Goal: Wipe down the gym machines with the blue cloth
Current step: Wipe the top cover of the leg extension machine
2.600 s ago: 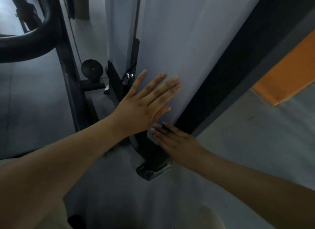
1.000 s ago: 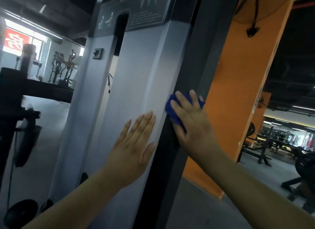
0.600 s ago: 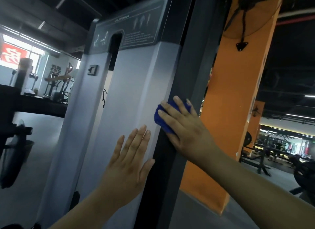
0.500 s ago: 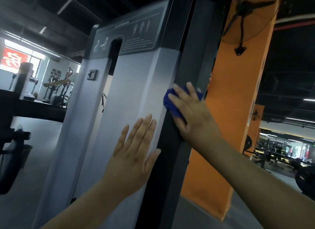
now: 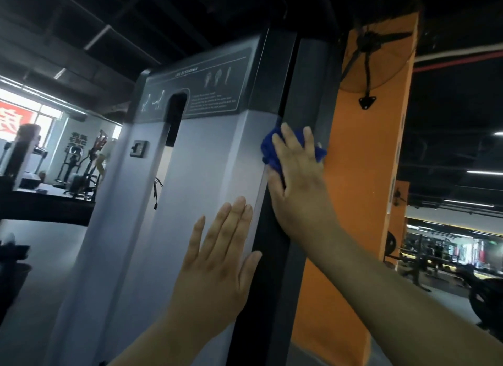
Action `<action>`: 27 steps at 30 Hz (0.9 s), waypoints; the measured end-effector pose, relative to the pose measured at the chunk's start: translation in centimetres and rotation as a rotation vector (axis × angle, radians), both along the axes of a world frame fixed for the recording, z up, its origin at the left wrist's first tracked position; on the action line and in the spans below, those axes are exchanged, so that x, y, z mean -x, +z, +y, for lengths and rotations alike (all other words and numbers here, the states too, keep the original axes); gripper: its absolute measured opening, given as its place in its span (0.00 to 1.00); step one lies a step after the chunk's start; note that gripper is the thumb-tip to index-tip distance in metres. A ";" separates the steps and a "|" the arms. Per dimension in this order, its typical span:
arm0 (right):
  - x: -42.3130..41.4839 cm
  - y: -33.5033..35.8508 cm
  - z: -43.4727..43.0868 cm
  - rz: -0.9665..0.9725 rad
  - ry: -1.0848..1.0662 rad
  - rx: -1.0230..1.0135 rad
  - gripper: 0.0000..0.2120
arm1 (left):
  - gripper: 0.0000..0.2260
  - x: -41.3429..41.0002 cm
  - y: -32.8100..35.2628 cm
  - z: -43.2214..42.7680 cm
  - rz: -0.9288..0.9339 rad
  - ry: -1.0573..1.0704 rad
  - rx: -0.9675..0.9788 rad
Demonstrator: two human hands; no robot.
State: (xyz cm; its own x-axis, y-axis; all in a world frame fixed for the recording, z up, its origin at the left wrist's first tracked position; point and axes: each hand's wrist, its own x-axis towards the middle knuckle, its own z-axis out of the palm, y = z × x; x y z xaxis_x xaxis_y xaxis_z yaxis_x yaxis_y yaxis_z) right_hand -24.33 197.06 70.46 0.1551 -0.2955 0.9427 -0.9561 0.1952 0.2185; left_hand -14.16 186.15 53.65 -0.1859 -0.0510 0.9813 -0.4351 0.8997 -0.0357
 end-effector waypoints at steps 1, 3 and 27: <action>0.1 -1.3 0.0 0.020 -0.003 -0.023 0.27 | 0.31 -0.2 0.3 0.0 0.007 -0.010 0.012; 0.9 -1.7 0.4 0.065 -0.010 -0.063 0.27 | 0.31 -0.6 1.9 -0.1 0.033 -0.049 0.042; 0.0 7.7 -1.1 -0.010 -0.050 0.079 0.27 | 0.31 0.3 18.0 -2.5 0.162 -0.118 0.073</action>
